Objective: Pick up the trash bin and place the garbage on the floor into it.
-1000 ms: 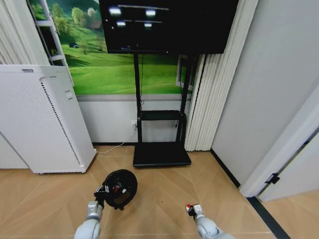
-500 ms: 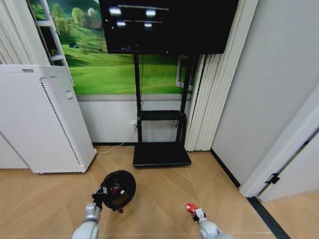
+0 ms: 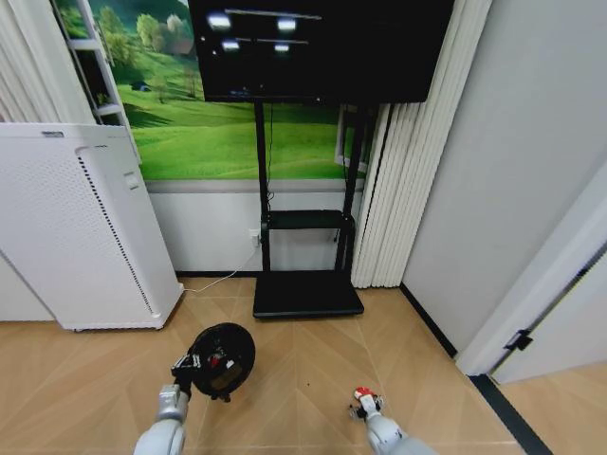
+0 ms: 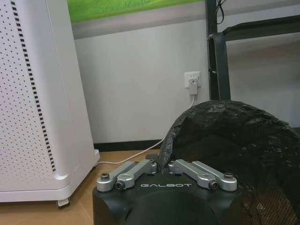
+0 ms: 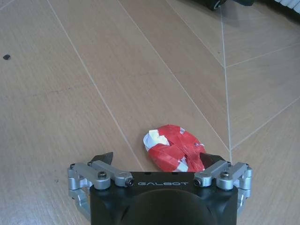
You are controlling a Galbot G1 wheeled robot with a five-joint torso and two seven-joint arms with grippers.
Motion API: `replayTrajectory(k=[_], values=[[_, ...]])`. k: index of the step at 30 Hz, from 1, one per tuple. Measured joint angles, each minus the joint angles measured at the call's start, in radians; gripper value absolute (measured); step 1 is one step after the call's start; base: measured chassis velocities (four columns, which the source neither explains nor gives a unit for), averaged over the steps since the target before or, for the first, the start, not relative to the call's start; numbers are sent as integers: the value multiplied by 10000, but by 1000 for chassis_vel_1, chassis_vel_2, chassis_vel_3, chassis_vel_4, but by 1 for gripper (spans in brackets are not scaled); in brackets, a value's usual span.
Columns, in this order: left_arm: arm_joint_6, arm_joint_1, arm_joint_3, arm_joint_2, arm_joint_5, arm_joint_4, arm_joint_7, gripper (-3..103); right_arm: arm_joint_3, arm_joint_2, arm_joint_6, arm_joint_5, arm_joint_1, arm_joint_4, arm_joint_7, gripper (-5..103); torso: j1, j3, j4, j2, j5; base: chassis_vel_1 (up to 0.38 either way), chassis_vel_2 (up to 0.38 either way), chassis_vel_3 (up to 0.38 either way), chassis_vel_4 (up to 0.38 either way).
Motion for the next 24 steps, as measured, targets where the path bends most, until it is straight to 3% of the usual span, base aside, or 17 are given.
replayTrajectory(k=[9,14,22,24], values=[[-28,-77,-38,60,-69,99,2,4,-18,295,153,-205,319,-636,-32,100,0,-1,-1,0,0,0,0,0,0],[-29,-105,-47,77,-89,119,5,4,-14,301,157,-313,452,-858,40,94,0,0,0,1,2,0,0,0,0],[-29,-117,-39,64,-95,124,7,4,6,180,112,-508,387,-808,103,100,0,0,-1,1,3,0,0,0,0],[-29,-105,-35,52,-91,124,7,4,38,169,110,-657,360,-821,80,94,0,-1,-1,1,2,0,0,0,0]])
